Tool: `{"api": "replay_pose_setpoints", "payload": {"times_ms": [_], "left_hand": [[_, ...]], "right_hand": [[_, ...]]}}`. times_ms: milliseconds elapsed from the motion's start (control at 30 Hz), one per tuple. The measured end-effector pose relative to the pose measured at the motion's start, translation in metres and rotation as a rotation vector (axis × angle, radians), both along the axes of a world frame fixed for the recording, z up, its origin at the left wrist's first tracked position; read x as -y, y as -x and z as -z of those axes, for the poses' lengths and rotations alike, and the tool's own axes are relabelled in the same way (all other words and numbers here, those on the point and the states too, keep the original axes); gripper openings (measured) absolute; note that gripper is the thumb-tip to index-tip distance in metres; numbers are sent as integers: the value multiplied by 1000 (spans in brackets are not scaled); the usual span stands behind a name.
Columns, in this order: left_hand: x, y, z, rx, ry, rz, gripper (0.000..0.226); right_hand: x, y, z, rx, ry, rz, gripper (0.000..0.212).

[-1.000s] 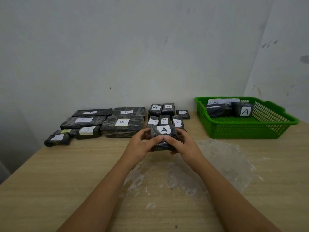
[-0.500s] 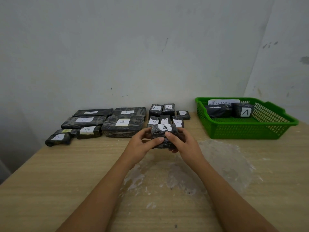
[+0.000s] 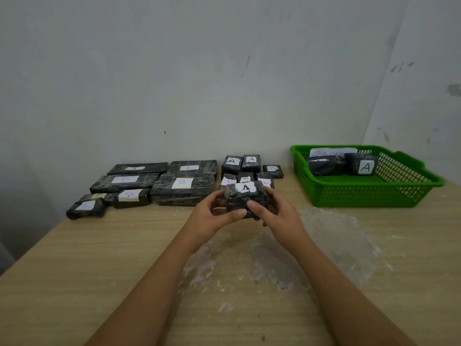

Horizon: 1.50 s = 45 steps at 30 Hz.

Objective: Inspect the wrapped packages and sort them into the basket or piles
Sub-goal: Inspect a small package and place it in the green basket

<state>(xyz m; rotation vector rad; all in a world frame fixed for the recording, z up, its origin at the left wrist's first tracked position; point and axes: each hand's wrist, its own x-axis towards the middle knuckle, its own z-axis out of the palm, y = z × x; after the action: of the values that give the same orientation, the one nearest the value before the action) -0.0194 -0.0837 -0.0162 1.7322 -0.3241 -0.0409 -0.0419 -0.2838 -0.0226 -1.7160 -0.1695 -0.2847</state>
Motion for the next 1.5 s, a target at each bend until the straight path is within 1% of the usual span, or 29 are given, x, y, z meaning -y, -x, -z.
{"api": "replay_pose_setpoints", "payload": {"times_ms": [133,267,367,400,533,567,633,733,833,867,933,1000,1133,1200,1267,1367,1433,1500], "left_hand": [[-1,0,-2,59,27,-53,75],[-4,-6,3,59,8,-55,87],[-5,-9,6,60,-13,-46,99],[-5,-8,6,60,-18,-32,100],[-2,-5,4,36,-7,11,86],[-2,-5,4,29,12,19,82],[0,-4,3,13,48,27,76],[0,-4,1,-13,64,2,81],[-1,-7,4,-42,91,-24,81],[0,-7,4,-60,111,-28,77],[1,-7,2,-88,140,-30,68],[3,-5,-1,-110,144,-30,64],[6,1,-6,-136,98,-8,67],[7,2,-6,-141,111,27,65],[7,3,-6,-118,131,47,58],[5,4,-6,-51,122,42,52],[3,2,-5,-26,108,22,55],[2,-3,-2,-44,108,-4,61]], "right_hand": [[0,-1,2,-40,60,-64,103],[0,-1,5,-38,88,-76,111],[1,0,6,-22,127,-80,107],[1,1,5,-16,138,-79,104],[-1,0,3,7,108,-66,75],[-2,0,3,18,100,-61,72],[-3,-2,5,26,94,-58,73],[-2,-2,8,18,115,-56,81],[1,-1,8,-4,145,-51,102],[2,-1,7,-15,152,-62,104],[2,0,5,-20,166,-100,101],[0,4,2,-6,167,-121,93],[-1,7,-4,-25,38,-30,68],[0,6,-7,-74,-28,4,61],[0,4,-8,-118,-60,30,57],[-3,4,-10,-158,-48,66,60],[-4,6,-12,-162,-18,72,62],[-3,7,-12,-171,22,56,60]]}}
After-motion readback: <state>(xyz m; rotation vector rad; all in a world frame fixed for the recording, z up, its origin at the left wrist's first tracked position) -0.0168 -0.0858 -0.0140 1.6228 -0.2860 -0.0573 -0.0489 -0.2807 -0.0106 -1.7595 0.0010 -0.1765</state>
